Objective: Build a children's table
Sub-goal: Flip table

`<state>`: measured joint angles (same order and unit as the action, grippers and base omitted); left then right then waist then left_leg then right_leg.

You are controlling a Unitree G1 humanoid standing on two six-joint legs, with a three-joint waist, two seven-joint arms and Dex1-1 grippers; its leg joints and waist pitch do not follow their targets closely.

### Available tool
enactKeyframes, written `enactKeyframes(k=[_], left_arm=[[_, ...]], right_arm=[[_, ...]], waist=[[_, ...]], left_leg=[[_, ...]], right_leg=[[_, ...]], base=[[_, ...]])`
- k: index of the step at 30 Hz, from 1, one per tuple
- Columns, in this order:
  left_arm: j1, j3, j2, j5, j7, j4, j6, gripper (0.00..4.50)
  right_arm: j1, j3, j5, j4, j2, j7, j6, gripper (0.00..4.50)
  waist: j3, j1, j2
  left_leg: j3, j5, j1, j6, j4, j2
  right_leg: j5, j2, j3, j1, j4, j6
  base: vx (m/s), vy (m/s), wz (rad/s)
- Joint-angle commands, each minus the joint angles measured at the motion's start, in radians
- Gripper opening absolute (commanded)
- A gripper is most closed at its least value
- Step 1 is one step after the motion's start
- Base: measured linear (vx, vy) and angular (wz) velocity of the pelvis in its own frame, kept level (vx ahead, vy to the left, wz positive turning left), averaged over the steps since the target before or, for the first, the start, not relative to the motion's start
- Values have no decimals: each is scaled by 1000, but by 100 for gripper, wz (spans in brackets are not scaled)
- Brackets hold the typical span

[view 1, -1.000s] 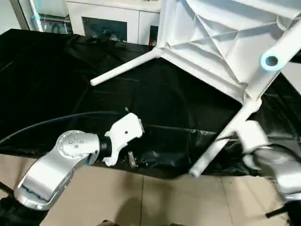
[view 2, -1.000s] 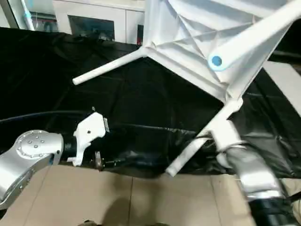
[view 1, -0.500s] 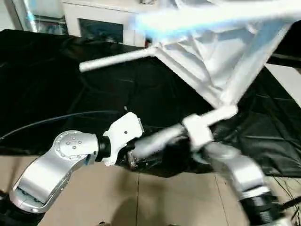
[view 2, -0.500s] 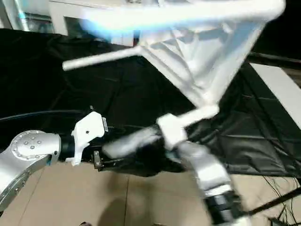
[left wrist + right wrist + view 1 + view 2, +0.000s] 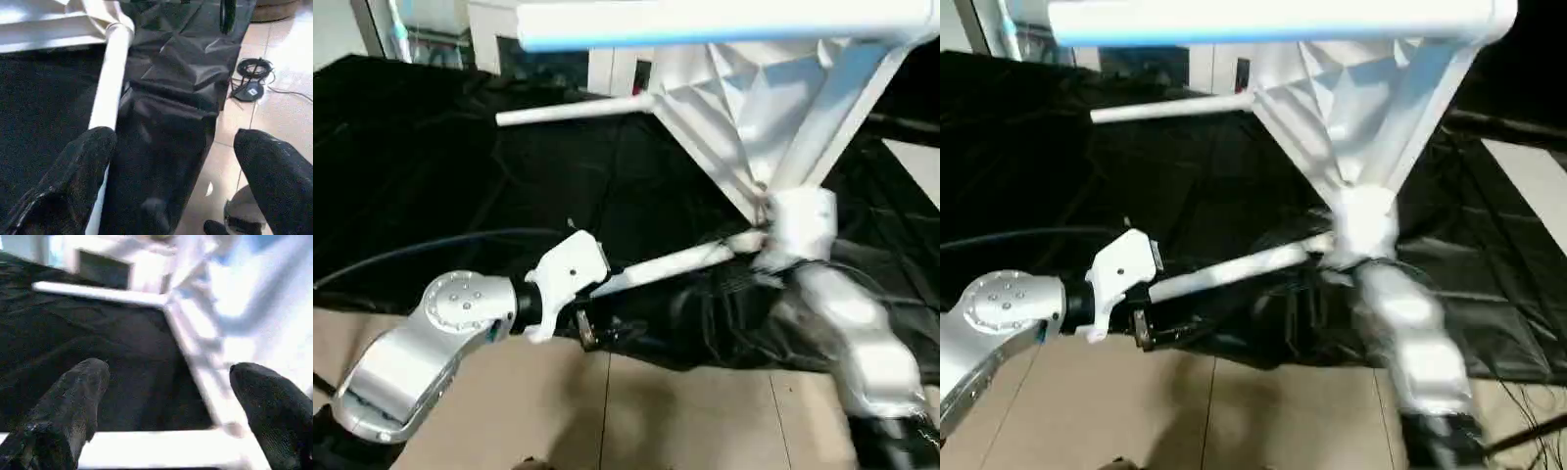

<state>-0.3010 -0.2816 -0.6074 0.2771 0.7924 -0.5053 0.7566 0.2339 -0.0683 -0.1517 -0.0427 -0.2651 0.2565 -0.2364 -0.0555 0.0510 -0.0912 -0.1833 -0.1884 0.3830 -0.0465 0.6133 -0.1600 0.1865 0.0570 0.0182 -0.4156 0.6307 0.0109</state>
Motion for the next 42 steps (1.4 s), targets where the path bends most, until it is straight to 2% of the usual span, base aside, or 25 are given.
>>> enactKeyframes(k=[1,2,3,4,6,7,8,10,11,14,15,17,18,20,21,22,23,24,25,27,28,30,35,38,42], left_arm=[[-15,-19,10,-7,-6,-4,-5,450],[-19,-22,14,-6,-8,-1,-7,450],[-23,-24,17,-6,-9,2,-8,450],[-26,-27,20,-7,-9,3,-9,450],[-32,-29,26,-5,-9,4,-10,450],[-39,-31,33,-2,-9,3,-10,450],[-39,-31,33,-2,-9,3,-10,450],[-51,-37,46,-1,-13,3,-13,450],[-53,-37,51,-1,-15,4,-15,450],[-55,-35,58,-2,-21,8,-19,450],[-55,-34,59,-2,-22,9,-20,450],[-55,-18,65,-2,-34,11,-20,450],[-55,-18,65,-2,-34,11,-20,450],[-53,-7,63,-1,-39,9,-17,450],[-52,-5,63,0,-40,9,-16,450],[-48,2,61,2,-43,4,-13,450],[-43,12,64,7,-49,-1,-8,450],[-42,13,65,7,-51,-2,-8,450],[-40,16,67,7,-56,-3,-7,450],[-36,22,73,7,-66,-5,-7,450],[-31,27,81,12,-74,-6,-6,450],[-27,30,84,13,-78,-7,-5,450],[-14,33,85,17,-88,-14,-1,450],[-15,35,80,17,-86,-10,-3,450],[-16,39,76,17,-85,-10,-2,450]], right_arm=[[25,-85,39,29,-26,-71,94,444],[39,-109,44,49,-30,-92,120,444],[55,-124,48,70,-35,-110,138,444],[75,-138,32,100,-38,-106,160,444],[104,-143,29,148,-50,-104,189,444],[145,-152,14,211,-58,-90,210,444],[145,-152,14,211,-58,-90,210,444],[254,-162,-5,382,-76,-71,259,444],[288,-162,-9,434,-80,-57,269,444],[383,-154,-7,579,-93,-9,270,444],[397,-154,-5,602,-94,-3,269,444],[518,-162,14,799,-109,14,298,444],[518,-162,14,799,-109,14,298,444],[590,-164,15,919,-122,42,313,444],[601,-164,16,938,-125,44,316,444],[634,-169,14,989,-132,44,319,444],[669,-176,12,1044,-141,37,333,444],[673,-178,10,1049,-142,35,334,444],[685,-183,7,1064,-146,32,337,444],[710,-189,0,1103,-155,33,349,444],[728,-189,7,1132,-166,24,365,444],[739,-195,5,1150,-172,20,373,444],[770,-214,0,1220,-196,19,437,444],[790,-228,-10,1268,-212,25,439,444],[808,-237,-18,1298,-218,45,411,444]], waist=[[54,2,15],[53,1,14],[53,2,19],[54,-3,18],[54,-4,21],[54,-7,19],[56,-9,18],[55,-12,21],[60,-14,18],[60,-13,19],[61,-10,18],[63,-11,11],[63,-12,14],[62,-5,13],[62,-5,8],[63,-4,10],[61,-2,4],[61,-1,7],[60,0,2],[59,3,5],[57,6,-4],[57,6,-2],[53,11,-7],[53,13,-3],[52,14,-5]], left_leg=[[26,-279,-19,-74,-87,-56],[25,-294,-23,-71,-84,-54],[26,-294,-23,-72,-84,-55],[26,-293,-20,-71,-84,-53],[26,-306,-24,-66,-82,-53],[26,-311,-22,-64,-82,-53],[26,-310,-21,-59,-80,-52],[28,-310,-19,-56,-80,-52],[26,-303,-17,-52,-76,-50],[23,-273,-13,-40,-73,-50],[21,-263,-15,-38,-71,-51],[22,-241,-11,-32,-69,-50],[22,-240,-11,-31,-67,-50],[19,-216,-11,-22,-66,-52],[19,-205,-10,-19,-65,-52],[18,-196,-9,-13,-64,-51],[18,-199,-9,-9,-63,-52],[17,-201,-10,-9,-63,-52],[15,-199,-10,-7,-62,-53],[15,-196,-10,-6,-62,-53],[15,-200,-11,-4,-63,-54],[16,-203,-10,-8,-64,-54],[15,-235,-12,-15,-64,-54],[16,-237,-12,-15,-65,-54],[16,-233,-10,-9,-64,-53]], right_leg=[[297,67,-39,35,-83,-108],[317,64,-40,32,-86,-105],[320,65,-40,32,-85,-104],[316,61,-38,34,-85,-105],[318,61,-37,31,-85,-107],[321,61,-35,32,-85,-110],[317,61,-35,34,-85,-115],[319,63,-33,34,-83,-127],[306,62,-32,37,-83,-134],[261,60,-32,41,-79,-157],[247,61,-33,39,-78,-159],[221,62,-29,44,-72,-184],[221,63,-29,43,-70,-193],[182,62,-29,45,-68,-199],[171,61,-28,46,-66,-201],[157,63,-28,46,-64,-212],[177,65,-27,46,-64,-213],[183,64,-27,46,-66,-213],[182,64,-28,44,-67,-212],[179,64,-28,44,-66,-211],[203,66,-27,42,-66,-207],[210,66,-26,42,-67,-208],[253,63,-25,36,-72,-188],[249,64,-25,35,-70,-189],[227,63,-24,36,-68,-197]], base=[[0,0,0],[0,0,0],[0,0,0],[0,0,0],[0,0,0],[0,0,0],[0,0,0],[0,0,0],[0,0,0],[0,0,0],[0,0,0],[0,0,0],[0,0,0],[0,0,0],[0,0,0],[0,0,0],[0,0,0],[0,0,0],[0,0,0],[0,0,0],[0,0,0],[0,0,0],[0,0,0],[0,0,0],[0,0,0]])
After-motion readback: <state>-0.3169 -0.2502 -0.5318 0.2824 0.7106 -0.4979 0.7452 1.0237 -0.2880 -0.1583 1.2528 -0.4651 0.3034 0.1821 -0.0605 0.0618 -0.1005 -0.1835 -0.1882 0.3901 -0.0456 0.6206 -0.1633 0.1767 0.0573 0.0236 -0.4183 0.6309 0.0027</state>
